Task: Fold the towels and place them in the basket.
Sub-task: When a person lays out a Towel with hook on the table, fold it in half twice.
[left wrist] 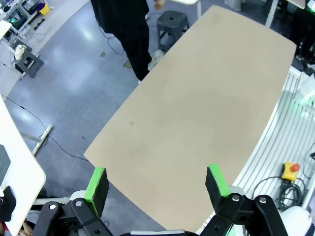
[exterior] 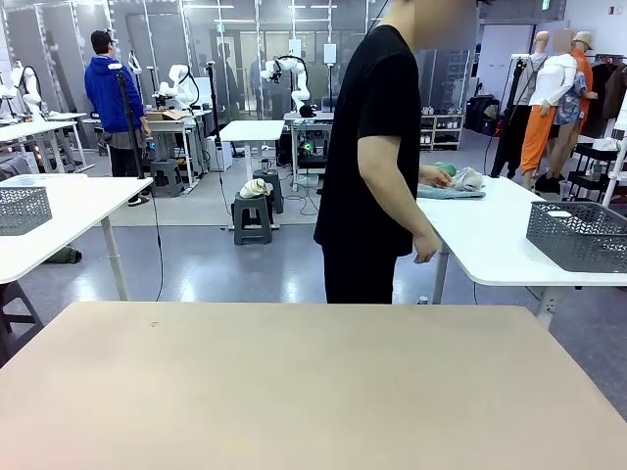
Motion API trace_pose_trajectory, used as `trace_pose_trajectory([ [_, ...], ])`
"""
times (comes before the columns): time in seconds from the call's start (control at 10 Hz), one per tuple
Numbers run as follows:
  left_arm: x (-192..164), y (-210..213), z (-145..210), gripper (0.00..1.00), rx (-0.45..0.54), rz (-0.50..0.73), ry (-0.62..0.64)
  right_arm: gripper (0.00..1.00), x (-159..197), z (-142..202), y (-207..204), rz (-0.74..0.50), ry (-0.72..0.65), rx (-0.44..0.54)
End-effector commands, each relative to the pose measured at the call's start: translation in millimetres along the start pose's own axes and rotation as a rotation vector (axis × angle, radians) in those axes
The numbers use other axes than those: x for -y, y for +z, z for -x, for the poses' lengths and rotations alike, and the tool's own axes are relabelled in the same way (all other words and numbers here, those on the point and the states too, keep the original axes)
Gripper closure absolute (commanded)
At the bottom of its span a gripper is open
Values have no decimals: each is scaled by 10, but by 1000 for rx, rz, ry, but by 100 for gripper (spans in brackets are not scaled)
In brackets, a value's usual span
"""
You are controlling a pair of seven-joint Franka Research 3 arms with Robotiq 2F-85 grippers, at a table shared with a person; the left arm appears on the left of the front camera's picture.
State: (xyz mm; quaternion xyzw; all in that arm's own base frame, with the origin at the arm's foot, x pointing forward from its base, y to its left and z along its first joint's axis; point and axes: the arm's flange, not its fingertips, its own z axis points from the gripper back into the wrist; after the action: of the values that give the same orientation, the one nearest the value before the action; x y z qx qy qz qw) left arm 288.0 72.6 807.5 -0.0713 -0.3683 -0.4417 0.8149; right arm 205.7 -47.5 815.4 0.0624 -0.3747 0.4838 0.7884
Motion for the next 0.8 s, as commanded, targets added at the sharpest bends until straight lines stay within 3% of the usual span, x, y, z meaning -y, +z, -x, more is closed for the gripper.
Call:
trace_pose_trajectory([
  [0.0, -1, 49, -108, 0, 18, 25, -29, 0, -1, -7, -9, -4, 4, 1],
  [0.7, 45, -5, -148, 0, 18, 13, -32, 0, -1, -7, -9, -4, 4, 1],
])
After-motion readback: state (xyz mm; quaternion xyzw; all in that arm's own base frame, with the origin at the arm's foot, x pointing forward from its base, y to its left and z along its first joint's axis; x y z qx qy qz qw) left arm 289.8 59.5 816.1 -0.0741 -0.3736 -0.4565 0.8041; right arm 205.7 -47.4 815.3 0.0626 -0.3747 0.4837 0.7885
